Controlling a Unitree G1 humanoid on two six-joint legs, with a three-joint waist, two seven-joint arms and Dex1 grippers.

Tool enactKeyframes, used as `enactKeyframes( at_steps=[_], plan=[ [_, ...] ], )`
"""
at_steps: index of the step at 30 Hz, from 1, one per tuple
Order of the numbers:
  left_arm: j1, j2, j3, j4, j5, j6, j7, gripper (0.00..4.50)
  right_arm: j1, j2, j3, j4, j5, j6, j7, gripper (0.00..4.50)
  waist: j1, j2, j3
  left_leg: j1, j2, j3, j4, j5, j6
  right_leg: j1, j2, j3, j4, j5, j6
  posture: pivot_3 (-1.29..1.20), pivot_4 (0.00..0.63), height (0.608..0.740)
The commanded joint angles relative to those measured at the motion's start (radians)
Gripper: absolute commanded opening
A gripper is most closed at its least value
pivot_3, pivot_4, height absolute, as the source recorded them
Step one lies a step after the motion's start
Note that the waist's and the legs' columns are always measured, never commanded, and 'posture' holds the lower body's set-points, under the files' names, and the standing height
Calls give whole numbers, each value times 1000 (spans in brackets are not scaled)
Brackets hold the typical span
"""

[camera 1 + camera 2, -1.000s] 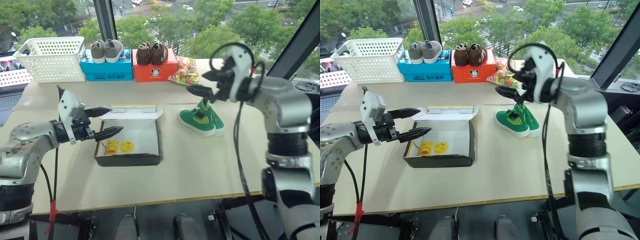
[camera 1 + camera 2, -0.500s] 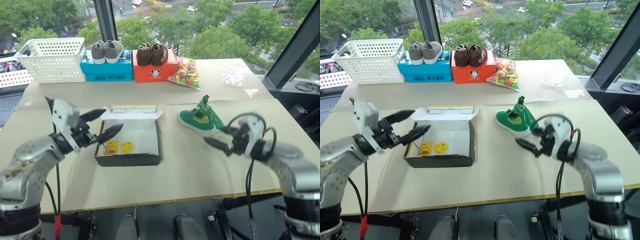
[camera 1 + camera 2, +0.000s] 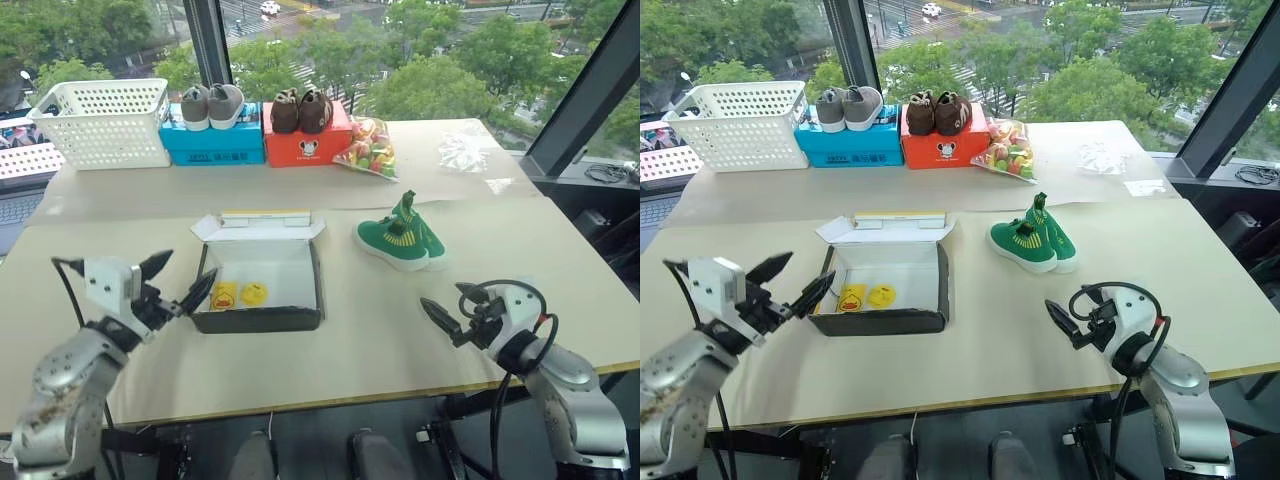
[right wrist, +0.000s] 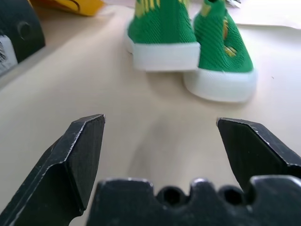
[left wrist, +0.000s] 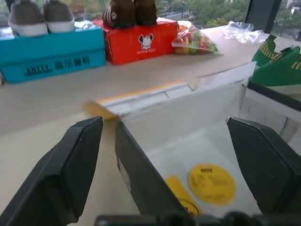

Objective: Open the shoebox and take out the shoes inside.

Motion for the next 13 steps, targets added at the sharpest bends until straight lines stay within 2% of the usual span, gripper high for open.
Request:
enactKeyframes(
  at_steps=[1, 5, 7, 13],
  plan=[
    [48, -60, 66, 16, 59, -162, 63, 4500, 19, 23, 14, -31, -25, -60, -40, 4485, 1, 0, 0, 0, 0, 0, 0, 0, 0, 0, 0, 0, 1, 0, 0, 0, 150, 740],
    [93, -103, 99, 74, 77, -258, 84, 4500, 60, 50, 46, -37, -64, -91, -79, 4485, 2, -1, -2, 0, 0, 0, 1, 0, 0, 1, 0, 0, 0, -1, 1, 0, 150, 740],
    [114, -120, 96, 120, 99, -312, 85, 4500, 83, 71, 58, -30, -92, -111, -111, 4485, 4, -1, -2, 1, 0, 0, 1, 0, 0, 1, -1, 0, 0, -5, -3, 0, 150, 740],
    [142, -162, 12, 227, 202, -416, 102, 4500, 91, 124, 87, -11, -178, -153, -220, 4485, 4, -1, -2, 0, -1, 0, 2, -1, -2, 1, -1, 0, -1, -5, -3, 0, 150, 740]
  ],
)
